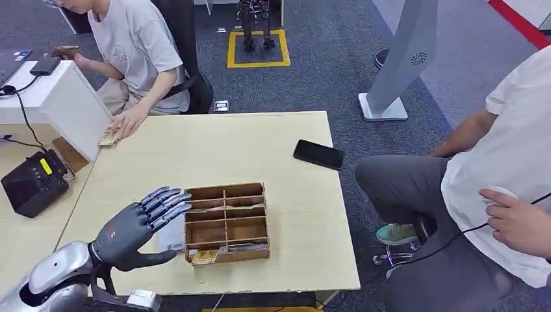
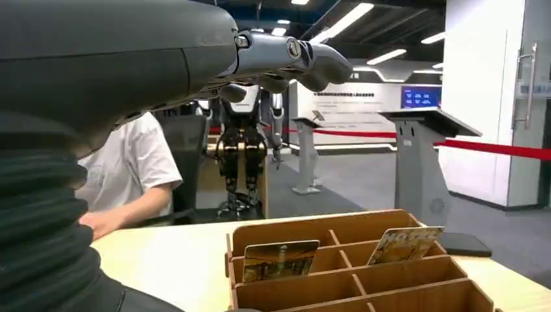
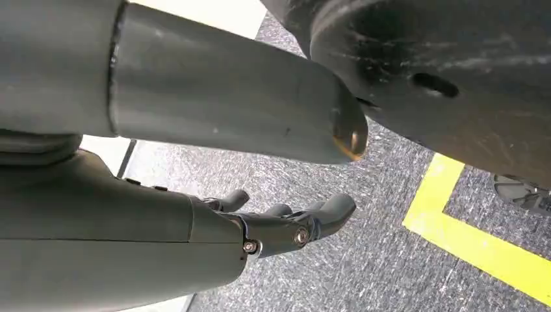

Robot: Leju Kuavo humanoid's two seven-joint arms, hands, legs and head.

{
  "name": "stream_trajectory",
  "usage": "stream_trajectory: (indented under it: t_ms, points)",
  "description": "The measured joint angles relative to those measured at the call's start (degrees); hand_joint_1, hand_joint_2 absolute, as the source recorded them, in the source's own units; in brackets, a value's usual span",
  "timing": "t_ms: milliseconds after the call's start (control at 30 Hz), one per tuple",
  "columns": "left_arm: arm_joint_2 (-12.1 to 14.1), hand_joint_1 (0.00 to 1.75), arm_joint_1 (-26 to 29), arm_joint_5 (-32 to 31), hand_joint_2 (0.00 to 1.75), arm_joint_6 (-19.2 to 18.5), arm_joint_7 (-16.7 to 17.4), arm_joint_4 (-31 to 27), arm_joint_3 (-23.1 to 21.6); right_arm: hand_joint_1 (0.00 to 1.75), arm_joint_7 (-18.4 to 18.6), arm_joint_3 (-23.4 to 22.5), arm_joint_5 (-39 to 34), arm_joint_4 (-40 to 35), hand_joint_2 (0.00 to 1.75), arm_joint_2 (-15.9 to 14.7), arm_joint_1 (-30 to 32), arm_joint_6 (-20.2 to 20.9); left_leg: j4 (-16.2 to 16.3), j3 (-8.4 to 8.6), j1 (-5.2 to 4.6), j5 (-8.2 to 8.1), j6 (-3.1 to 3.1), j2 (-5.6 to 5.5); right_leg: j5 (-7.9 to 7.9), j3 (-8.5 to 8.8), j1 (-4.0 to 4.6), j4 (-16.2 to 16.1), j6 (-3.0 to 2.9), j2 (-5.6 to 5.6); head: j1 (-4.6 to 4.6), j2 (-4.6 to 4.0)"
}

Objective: Pass the card to the sensor for recognition and then transmit it.

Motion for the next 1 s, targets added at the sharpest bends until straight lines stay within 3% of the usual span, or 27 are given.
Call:
stream_trajectory:
  t_ms: [667, 1000]
  points:
    - [2.6, 0.0, 1.3, 3.4, 1.75, 0.4, -1.4, 1.7, -2.0, 0.0, -0.2, 0.0, -0.5, 0.5, 0.0, 0.0, 0.0, 0.2, 0.0, -0.03, 0.01, 0.0, 0.0, 0.0, 0.0, 0.0, 0.0, 0.0, 0.0, 0.0, 0.0, 0.0]
    - [6.2, 0.0, 4.1, 5.6, 1.75, -0.5, -2.0, 1.6, -2.0, 0.0, -0.5, 0.0, -1.1, 0.5, 0.0, 0.0, 0.0, 0.2, 0.0, -0.04, 0.02, 0.0, 0.0, -0.02, -0.02, -0.02, 0.02, 0.0, 0.0, -0.02, 0.0, 0.0]
